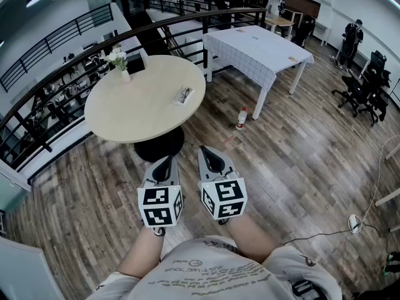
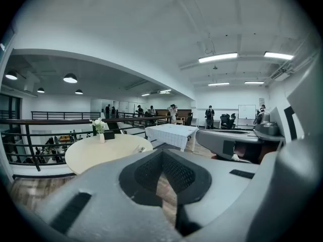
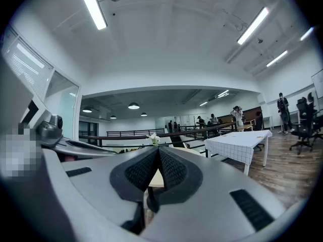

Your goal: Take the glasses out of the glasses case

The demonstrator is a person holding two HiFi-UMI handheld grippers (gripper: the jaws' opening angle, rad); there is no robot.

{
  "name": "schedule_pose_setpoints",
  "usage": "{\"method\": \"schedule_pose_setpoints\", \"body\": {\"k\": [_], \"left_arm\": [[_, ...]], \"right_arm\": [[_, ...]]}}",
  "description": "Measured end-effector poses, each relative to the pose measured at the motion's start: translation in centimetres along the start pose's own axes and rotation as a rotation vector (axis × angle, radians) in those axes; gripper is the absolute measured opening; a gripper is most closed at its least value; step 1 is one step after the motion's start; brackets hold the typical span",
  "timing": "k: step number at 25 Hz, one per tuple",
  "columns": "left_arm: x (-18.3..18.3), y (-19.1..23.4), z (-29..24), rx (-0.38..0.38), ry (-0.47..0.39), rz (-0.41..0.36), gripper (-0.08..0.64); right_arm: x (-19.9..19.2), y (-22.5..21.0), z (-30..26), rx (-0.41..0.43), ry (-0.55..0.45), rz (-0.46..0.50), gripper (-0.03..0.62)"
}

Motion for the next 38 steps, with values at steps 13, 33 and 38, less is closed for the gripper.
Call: {"method": "schedule_pose_setpoints", "body": {"k": [13, 33, 38], "left_arm": [[-0.4, -2.5, -3.6, 0.025, -0.021, 0.015, 0.012], [-1.7, -4.8, -11.7, -0.088, 0.041, 0.034, 0.012], [-1.0, -3.1, -15.2, -0.108, 0.04, 0.039, 0.012]], "right_arm": [[-0.5, -3.4, -0.5, 0.063, -0.016, 0.002, 0.015], [-2.6, -9.0, -3.3, 0.041, 0.031, 0.02, 0.015], [-2.4, -11.0, -6.4, 0.005, 0.032, 0.014, 0.015]]}}
Point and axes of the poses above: the fingertips, and each gripper's own axes: z backward along the fingers, y to its left, x out of its top, the point moved 7 cm from there along z, backward along the fingers, and after that the axes turned 7 degrees about -x, right-handed, at the moved point
